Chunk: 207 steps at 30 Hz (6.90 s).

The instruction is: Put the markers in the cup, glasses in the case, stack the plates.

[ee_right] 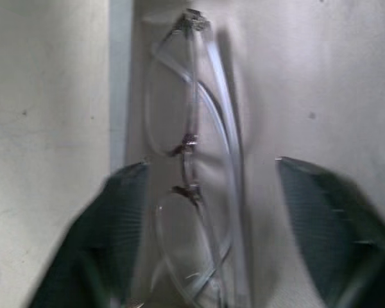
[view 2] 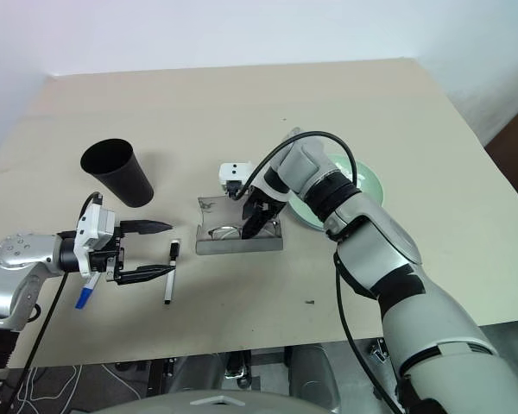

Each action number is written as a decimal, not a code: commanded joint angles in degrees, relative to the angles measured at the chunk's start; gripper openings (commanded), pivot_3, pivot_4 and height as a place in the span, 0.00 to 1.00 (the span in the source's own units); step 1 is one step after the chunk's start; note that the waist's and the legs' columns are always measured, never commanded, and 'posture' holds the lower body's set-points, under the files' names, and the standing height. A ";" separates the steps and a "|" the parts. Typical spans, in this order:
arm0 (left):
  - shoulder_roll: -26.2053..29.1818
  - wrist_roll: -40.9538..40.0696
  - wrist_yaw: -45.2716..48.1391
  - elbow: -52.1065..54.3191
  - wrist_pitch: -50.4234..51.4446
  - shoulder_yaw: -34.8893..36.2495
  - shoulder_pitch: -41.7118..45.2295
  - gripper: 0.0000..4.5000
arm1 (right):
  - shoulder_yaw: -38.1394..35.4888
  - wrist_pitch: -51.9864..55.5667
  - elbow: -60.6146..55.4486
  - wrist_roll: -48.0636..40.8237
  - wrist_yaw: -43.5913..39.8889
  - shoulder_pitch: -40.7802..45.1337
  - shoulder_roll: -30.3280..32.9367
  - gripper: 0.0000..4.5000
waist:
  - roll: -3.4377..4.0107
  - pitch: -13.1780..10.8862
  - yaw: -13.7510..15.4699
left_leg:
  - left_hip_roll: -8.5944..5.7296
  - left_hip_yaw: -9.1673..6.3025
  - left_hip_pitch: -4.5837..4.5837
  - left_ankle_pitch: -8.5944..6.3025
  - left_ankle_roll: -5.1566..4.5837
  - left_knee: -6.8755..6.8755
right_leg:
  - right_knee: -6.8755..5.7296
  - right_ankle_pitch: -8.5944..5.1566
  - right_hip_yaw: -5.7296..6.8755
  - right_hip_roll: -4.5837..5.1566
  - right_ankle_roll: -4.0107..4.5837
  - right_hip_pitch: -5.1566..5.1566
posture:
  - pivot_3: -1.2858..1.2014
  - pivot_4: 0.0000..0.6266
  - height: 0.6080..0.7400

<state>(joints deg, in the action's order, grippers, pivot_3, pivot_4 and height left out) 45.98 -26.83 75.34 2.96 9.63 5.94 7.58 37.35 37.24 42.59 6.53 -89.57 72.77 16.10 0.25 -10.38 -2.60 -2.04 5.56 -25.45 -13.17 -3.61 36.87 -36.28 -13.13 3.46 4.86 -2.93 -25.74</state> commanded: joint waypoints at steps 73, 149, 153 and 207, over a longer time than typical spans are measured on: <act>5.49 -4.85 -4.62 5.96 5.35 15.63 -10.55 1.00 | -14.82 26.80 -34.69 -29.96 14.22 -13.21 7.18 0.01 | -0.08 0.03 0.04 | 0.00 0.49 -0.01 -0.08 -0.14 0.06 | -0.60 0.08 0.06 0.37 0.24 -0.56 | 0.52 0.24 1.00; 2.20 -9.08 -35.98 23.98 45.07 31.12 -27.51 1.00 | -31.93 -4.96 -42.65 -33.25 24.92 -27.31 4.38 0.68 | -0.19 0.10 0.15 | -0.01 0.52 0.06 0.05 0.08 -0.62 | 0.12 0.24 0.29 0.37 0.09 -0.46 | 0.52 0.24 1.00; 2.90 -8.78 -36.39 23.87 46.11 29.83 -26.39 1.00 | -32.19 -5.92 -41.52 -32.67 27.31 -27.33 4.23 1.00 | -0.19 0.10 0.06 | 0.00 0.52 0.06 0.06 0.09 -0.61 | 0.12 0.24 0.29 0.37 0.09 -0.44 | 0.52 0.24 1.00; 3.43 9.33 -55.47 3.13 26.37 24.21 9.14 0.06 | -36.21 -8.46 -40.65 -35.17 31.45 -28.59 4.29 1.00 | -0.31 0.12 1.71 | 0.02 0.54 0.04 0.43 0.68 -0.71 | 0.19 0.86 0.53 0.52 0.40 -0.43 | 0.52 0.24 1.00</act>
<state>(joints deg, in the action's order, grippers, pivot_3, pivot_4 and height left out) 49.37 -19.09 19.43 6.67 45.58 26.98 14.95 2.71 28.53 4.79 -26.70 -58.07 43.27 20.30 -0.06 -10.26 -0.89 -2.03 6.09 -25.41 -12.74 -2.92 36.16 -36.09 -12.26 4.01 5.39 -2.53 -26.18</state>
